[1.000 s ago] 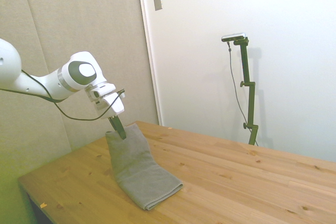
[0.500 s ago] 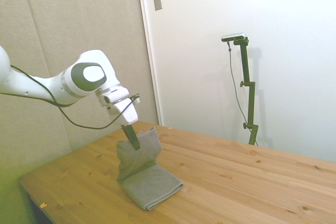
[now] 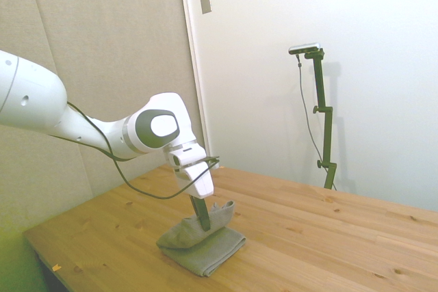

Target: Fold the towel

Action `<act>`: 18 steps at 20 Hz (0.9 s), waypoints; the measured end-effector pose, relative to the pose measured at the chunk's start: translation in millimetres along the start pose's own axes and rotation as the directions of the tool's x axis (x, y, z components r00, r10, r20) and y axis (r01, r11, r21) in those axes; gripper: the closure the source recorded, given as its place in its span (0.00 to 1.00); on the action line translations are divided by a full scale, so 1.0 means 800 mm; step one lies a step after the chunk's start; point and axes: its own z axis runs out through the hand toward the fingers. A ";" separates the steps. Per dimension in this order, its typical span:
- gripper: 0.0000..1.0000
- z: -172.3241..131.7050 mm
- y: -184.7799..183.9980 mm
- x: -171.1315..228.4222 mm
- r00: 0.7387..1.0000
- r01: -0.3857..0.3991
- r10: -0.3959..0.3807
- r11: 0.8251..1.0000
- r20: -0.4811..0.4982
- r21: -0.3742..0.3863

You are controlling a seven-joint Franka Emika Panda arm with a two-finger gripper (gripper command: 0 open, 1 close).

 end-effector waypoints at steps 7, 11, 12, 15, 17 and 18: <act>0.00 -0.005 -0.006 0.003 1.000 0.006 -0.006 1.000 -0.005 0.010; 0.00 -0.052 0.016 -0.008 0.996 0.086 -0.089 0.992 0.026 0.092; 0.00 -0.063 0.027 -0.019 0.990 0.125 -0.131 0.986 0.047 0.114; 0.00 -0.077 0.068 -0.066 0.958 0.245 -0.265 0.956 0.113 0.162; 0.00 -0.078 0.101 -0.102 0.921 0.333 -0.359 0.926 0.148 0.177; 0.00 -0.079 0.118 -0.118 0.899 0.381 -0.409 0.907 0.157 0.180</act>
